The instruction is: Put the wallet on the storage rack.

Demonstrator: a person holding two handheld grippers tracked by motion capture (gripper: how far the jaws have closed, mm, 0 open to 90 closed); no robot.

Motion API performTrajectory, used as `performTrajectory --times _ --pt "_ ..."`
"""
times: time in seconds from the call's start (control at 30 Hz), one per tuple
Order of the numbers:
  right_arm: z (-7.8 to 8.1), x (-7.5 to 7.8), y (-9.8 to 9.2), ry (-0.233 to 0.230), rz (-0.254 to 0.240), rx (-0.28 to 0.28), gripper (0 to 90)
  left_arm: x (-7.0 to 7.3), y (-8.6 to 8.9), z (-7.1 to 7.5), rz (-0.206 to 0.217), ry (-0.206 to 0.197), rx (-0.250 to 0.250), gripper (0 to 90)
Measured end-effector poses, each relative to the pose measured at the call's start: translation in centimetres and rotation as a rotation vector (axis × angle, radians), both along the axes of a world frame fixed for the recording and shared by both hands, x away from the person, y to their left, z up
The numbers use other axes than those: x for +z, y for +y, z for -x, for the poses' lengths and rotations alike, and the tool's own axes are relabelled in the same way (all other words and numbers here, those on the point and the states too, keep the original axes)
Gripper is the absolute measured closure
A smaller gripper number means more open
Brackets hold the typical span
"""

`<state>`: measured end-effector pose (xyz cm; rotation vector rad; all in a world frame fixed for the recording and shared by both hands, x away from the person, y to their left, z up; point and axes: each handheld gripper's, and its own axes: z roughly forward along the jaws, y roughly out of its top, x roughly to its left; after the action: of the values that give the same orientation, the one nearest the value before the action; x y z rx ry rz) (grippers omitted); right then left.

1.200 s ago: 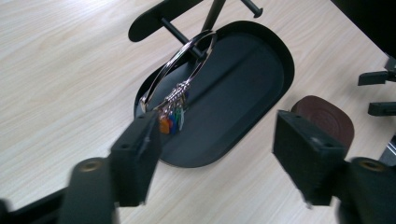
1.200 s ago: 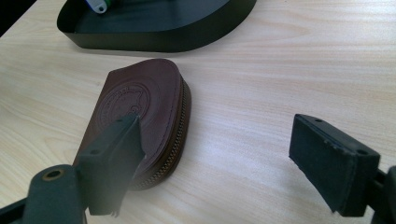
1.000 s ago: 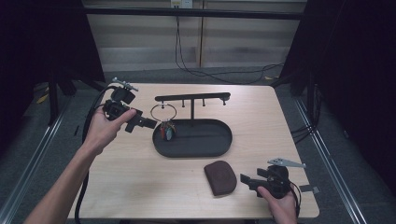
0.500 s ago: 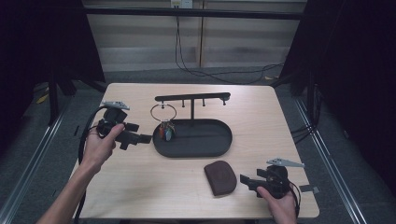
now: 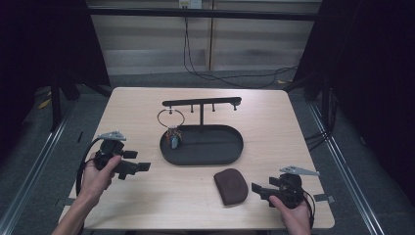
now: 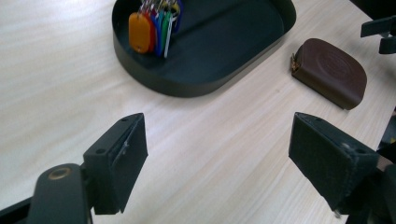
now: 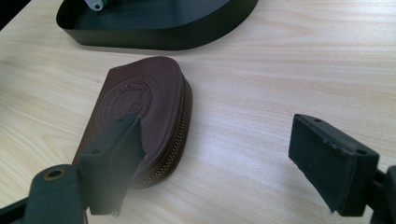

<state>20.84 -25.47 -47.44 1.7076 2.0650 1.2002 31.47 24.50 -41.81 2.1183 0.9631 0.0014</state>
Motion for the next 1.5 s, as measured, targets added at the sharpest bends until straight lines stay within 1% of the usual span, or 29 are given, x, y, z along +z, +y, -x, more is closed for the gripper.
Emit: performTrajectory --times 0.07,0.13,0.2,0.3,0.33,0.4,0.43,0.5,0.53,0.57,0.6,0.63,0.67,0.7,0.77,0.83,0.9,0.93,1.0,1.07,1.1,1.13,1.17,1.2,1.23,1.27,1.33,1.4,1.5 --pt "0.0 0.0 0.0 0.003 0.001 -0.003 17.6 -0.7 0.4 0.6 0.004 -0.008 0.002 18.7" --pt "0.0 0.0 0.0 0.003 0.004 -0.004 17.8 -1.4 0.9 1.1 0.047 0.018 0.014 18.4" --pt "0.0 0.0 0.0 0.005 0.003 0.003 18.8 -1.8 1.2 1.6 0.049 0.029 0.015 18.8" --pt "0.0 0.0 0.1 0.008 0.004 0.013 19.4 -2.1 1.5 2.6 0.064 0.027 0.032 19.3" --pt "0.1 0.0 0.1 0.011 0.002 0.011 19.5 -2.3 1.7 3.1 0.07 0.016 0.047 19.5" --pt "0.1 0.1 0.0 -0.002 -0.016 0.032 17.8 -3.0 2.0 4.0 0.096 0.029 0.07 19.5" --pt "0.2 0.2 0.0 -0.015 -0.015 0.039 18.0 -3.3 2.1 4.4 0.101 0.041 0.065 19.5" --pt "0.1 0.2 0.0 -0.014 -0.011 0.039 18.0 -3.7 2.3 5.3 0.105 0.041 0.062 19.8" --pt "0.1 0.2 0.0 -0.016 -0.015 0.046 18.1 -3.9 2.5 5.7 0.11 0.051 0.061 19.8" --pt "0.1 0.3 0.1 -0.014 -0.008 0.039 18.2 -4.0 2.7 6.2 0.108 0.048 0.064 19.9" --pt "0.1 0.4 0.2 -0.017 -0.004 0.04 18.4 -4.1 2.8 6.5 0.093 0.042 0.064 20.3" --pt "0.1 0.5 0.2 -0.015 -0.015 0.038 19.9 -4.2 3.0 6.9 0.084 0.031 0.067 20.3" --pt "-0.1 0.6 0.2 -0.013 -0.018 0.03 23.3 -4.2 3.1 7.2 0.087 0.021 0.074 20.3" --pt "-0.3 0.8 0.3 -0.014 -0.022 0.022 25.6 -4.4 3.2 7.6 0.105 0.021 0.089 20.3" --pt "-0.8 1.1 0.5 -0.025 -0.034 0.025 26.6 -4.5 3.3 7.8 0.098 0.016 0.089 21.0" --pt "-0.9 1.4 0.8 -0.03 -0.033 0.033 29.5 -4.7 3.0 8.0 0.089 0.022 0.109 23.9" --pt "-1.0 1.7 1.1 -0.04 -0.016 0.04 31.2 -4.9 2.8 8.1 0.061 0.035 0.121 25.6" --pt "-1.0 1.9 1.2 -0.047 -0.006 0.041 32.3 -5.1 2.8 8.2 0.057 0.04 0.123 25.9" --pt "-1.0 2.4 1.4 -0.059 0.005 0.042 35.4 -5.2 2.5 8.2 0.045 0.053 0.101 25.9" --pt "-1.2 2.9 1.5 -0.062 0.012 0.049 36.8 -5.2 2.4 8.2 0.039 0.048 0.097 25.2" --pt "-1.4 3.1 1.6 -0.056 0.005 0.052 36.9 -5.1 2.4 8.1 0.036 0.044 0.09 25.0" --pt "-1.7 3.3 1.7 -0.035 -0.009 0.057 37.8 -5.2 2.4 8.2 0.022 0.041 0.096 25.0" --pt "-2.1 3.5 1.9 -0.013 -0.008 0.072 38.9 -5.2 2.3 8.2 0.02 0.044 0.09 25.1" --pt "-2.3 3.6 2.1 0.007 0.008 0.072 39.0 -5.2 2.3 8.2 0.022 0.046 0.089 25.1" --pt "-2.6 3.8 2.4 0.028 0.041 0.086 38.9 -5.2 2.4 8.2 0.024 0.046 0.084 25.0" --pt "-2.9 4.0 2.7 0.054 0.061 0.104 38.9 -5.1 2.4 8.2 0.028 0.045 0.081 24.6" --pt "-3.5 4.7 3.3 0.102 0.078 0.115 39.3 -5.1 2.4 8.1 0.032 0.039 0.073 24.2" --pt "-3.9 5.1 3.9 0.122 0.094 0.135 39.7 -5.1 2.4 8.2 0.031 0.039 0.067 24.2" --pt "-4.6 5.1 5.0 0.193 0.136 0.188 37.7 -5.0 2.3 8.3 0.02 0.038 0.057 26.5"
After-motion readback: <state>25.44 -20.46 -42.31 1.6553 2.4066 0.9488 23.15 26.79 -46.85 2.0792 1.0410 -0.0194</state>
